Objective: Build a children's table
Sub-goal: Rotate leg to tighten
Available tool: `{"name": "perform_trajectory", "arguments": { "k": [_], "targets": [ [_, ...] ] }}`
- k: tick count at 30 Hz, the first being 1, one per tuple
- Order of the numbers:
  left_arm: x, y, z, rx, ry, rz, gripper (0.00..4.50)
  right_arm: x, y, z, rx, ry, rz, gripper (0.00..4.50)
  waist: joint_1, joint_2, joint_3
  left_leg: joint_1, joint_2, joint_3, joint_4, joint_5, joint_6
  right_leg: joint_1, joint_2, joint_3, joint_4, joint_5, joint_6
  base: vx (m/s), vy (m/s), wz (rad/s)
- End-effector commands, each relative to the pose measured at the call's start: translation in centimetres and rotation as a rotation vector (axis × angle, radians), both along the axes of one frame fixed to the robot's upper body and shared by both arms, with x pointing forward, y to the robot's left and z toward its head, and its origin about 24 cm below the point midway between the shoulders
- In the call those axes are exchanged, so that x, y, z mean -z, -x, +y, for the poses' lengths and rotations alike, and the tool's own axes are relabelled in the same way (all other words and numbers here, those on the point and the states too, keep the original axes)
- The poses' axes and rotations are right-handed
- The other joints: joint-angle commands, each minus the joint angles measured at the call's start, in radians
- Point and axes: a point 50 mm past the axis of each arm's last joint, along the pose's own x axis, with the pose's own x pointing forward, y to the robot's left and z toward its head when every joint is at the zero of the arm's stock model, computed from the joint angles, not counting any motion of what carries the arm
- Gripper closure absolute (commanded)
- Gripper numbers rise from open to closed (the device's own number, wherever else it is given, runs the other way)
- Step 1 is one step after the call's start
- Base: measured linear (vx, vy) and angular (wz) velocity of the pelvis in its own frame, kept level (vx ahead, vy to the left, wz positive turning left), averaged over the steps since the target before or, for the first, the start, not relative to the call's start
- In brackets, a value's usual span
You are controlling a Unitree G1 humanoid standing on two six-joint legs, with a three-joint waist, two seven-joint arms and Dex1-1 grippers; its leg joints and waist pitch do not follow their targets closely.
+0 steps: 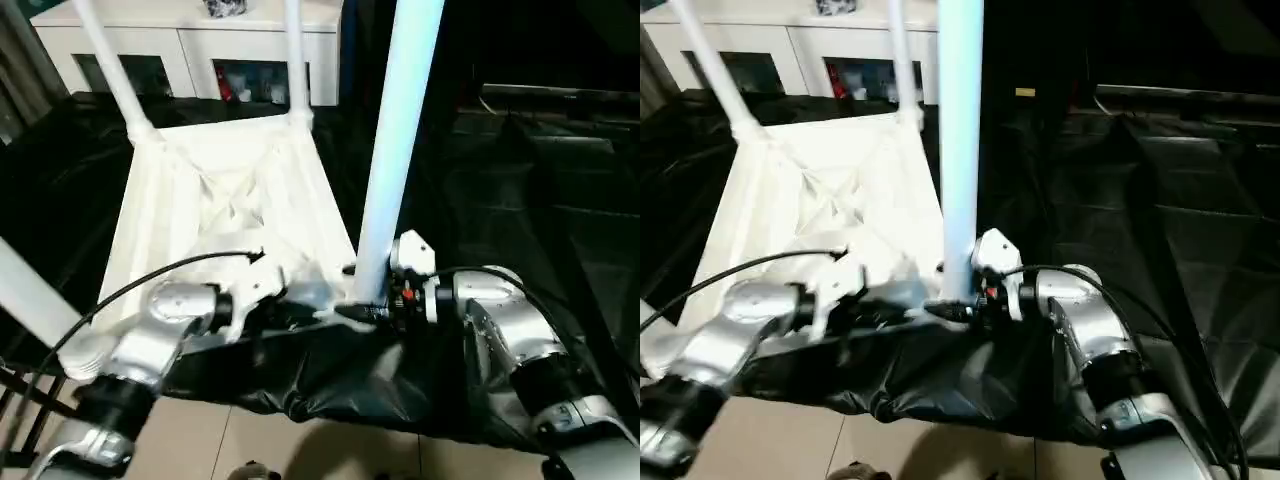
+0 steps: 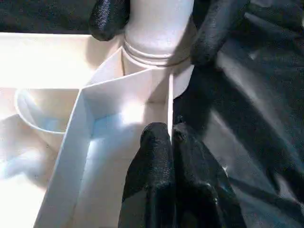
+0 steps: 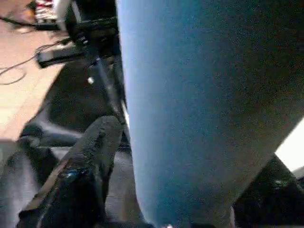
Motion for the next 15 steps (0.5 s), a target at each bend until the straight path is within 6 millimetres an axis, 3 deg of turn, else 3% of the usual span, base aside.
{"name": "perform_trajectory", "arguments": {
  "k": [1, 9, 15],
  "targets": [
    [-1.81, -0.3, -0.42, 0.026, 0.056, -0.066, 4.5, 0.52, 0.69, 0.56, -0.068, 0.022, 0.037, 1.55, -0.002, -0.012, -0.066, 0.009, 0.048, -0.008, -0.069, -0.185, 0.074, 0.054, -0.075, 0.042, -0.072, -0.244, -0.22, 0.0, 0.0, 0.0],
    [-2.01, -0.16, -0.16, 0.036, 0.063, -0.053, 4.5, 0.45, 0.96, 0.6, -0.103, 0.03, 0.053, 2.27, -0.001, -0.012, -0.069, 0.007, 0.047, -0.008, -0.067, -0.16, 0.074, 0.056, -0.074, 0.042, -0.067, -0.207, -0.222, 0.0, 0.0, 0.0],
    [-1.97, -0.11, -0.15, 0.037, 0.066, -0.048, 4.5, 0.69, 1.37, 0.76, -0.12, 0.034, 0.064, 2.45, 0.0, -0.014, -0.069, 0.008, 0.046, -0.008, -0.066, -0.166, 0.072, 0.056, -0.074, 0.042, -0.069, -0.222, -0.218, 0.0, 0.0, 0.0]
  ]
}}
